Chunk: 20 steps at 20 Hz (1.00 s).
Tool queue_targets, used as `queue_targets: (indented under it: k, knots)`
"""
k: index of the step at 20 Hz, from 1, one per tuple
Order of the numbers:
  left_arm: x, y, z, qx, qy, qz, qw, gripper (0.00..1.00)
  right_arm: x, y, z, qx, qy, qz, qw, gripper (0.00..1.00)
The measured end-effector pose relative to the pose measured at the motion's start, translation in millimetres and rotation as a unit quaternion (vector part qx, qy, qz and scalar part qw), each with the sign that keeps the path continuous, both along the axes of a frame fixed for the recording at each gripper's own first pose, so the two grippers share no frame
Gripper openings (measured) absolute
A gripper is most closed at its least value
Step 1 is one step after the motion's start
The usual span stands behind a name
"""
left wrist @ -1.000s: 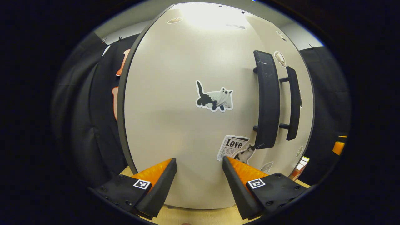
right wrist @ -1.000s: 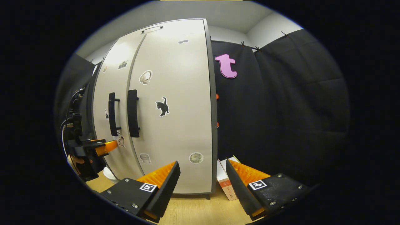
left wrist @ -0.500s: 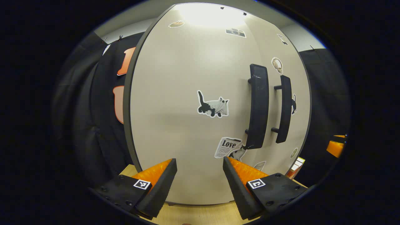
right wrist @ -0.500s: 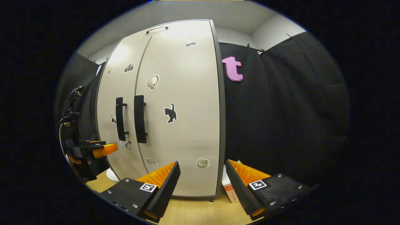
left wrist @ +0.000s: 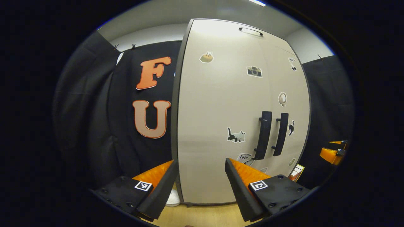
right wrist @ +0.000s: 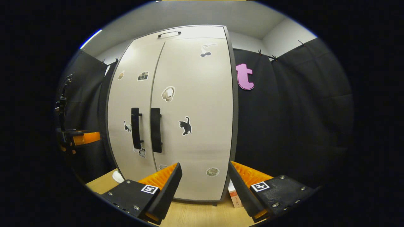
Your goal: Grab one shoe with the right hand and put it into the shoe cabinet, grab the other shoe with the left hand and put it into the shoe cabinet; then close the right door with the right hand and the left door with the left hand.
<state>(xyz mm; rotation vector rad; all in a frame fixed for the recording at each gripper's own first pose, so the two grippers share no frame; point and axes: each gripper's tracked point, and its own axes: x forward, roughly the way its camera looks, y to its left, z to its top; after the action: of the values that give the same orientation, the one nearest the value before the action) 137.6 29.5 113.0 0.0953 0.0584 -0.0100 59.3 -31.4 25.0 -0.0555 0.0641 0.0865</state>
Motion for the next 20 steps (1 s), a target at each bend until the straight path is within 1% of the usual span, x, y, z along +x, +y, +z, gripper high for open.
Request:
queue_targets:
  k: [2, 5, 7, 9, 11, 13, 14, 15, 17, 18, 19, 20]
  knots:
    - [-17, 21, 17, -0.006, -0.009, 0.012, 1.0, 0.97, -7, 4, 15, 0.008, -0.008, 0.003, 1.0, 0.91]
    - [-39, 55, 39, -0.03, -0.015, 0.03, 0.999, 0.96, -18, 6, 36, 0.021, -0.021, 0.008, 1.0, 0.91]
    - [-54, 82, 52, -0.037, -0.019, 0.047, 0.998, 0.97, -27, 2, 49, 0.017, -0.029, 0.005, 0.999, 0.91]
    - [-72, 107, 64, -0.034, -0.024, 0.067, 0.997, 0.97, -33, -5, 59, 0.009, -0.034, -0.002, 0.999, 0.91]
    - [-92, 134, 77, -0.023, -0.036, 0.099, 0.994, 0.96, -38, -11, 69, 0.003, -0.041, -0.009, 0.999, 0.92]
    - [-104, 149, 88, -0.014, -0.047, 0.12, 0.992, 0.96, -42, -16, 74, -0.005, -0.045, -0.015, 0.999, 0.91]
    - [-110, 153, 89, -0.013, -0.048, 0.124, 0.991, 0.99, -45, -15, 75, -0.007, -0.046, -0.016, 0.999, 0.91]
    - [-113, 155, 91, -0.016, -0.049, 0.126, 0.991, 0.96, -47, -14, 75, -0.008, -0.047, -0.015, 0.999, 0.91]
    - [-118, 152, 88, -0.026, -0.046, 0.12, 0.991, 0.96, -52, -13, 74, -0.006, -0.044, -0.013, 0.999, 0.92]
    - [-88, 151, 85, -0.029, -0.044, 0.114, 0.992, 0.96, -53, -12, 73, -0.007, -0.042, -0.012, 0.999, 0.92]
    - [-117, 147, 87, -0.029, -0.042, 0.111, 0.992, 0.96, -54, -12, 72, -0.009, -0.041, -0.012, 0.999, 0.92]
    - [-90, 148, 84, -0.027, -0.04, 0.11, 0.993, 0.96, -55, -12, 72, -0.011, -0.041, -0.012, 0.999, 0.92]
